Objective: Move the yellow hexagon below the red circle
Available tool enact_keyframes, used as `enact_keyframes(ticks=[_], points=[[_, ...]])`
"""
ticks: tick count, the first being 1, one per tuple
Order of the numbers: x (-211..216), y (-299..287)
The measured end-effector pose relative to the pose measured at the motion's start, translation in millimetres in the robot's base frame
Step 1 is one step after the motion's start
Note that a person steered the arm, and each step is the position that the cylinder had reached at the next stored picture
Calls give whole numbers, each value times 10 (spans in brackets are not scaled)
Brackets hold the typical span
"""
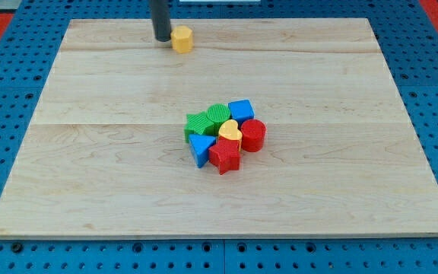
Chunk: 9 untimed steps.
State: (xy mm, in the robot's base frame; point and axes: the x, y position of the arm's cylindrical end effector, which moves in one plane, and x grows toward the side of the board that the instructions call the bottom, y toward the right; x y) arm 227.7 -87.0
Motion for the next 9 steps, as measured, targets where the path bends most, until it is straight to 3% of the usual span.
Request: enact_keyframes(ticks=[1,2,3,7,9], points=[[-117,405],[26,886],[291,1009],[774,497],[912,555]])
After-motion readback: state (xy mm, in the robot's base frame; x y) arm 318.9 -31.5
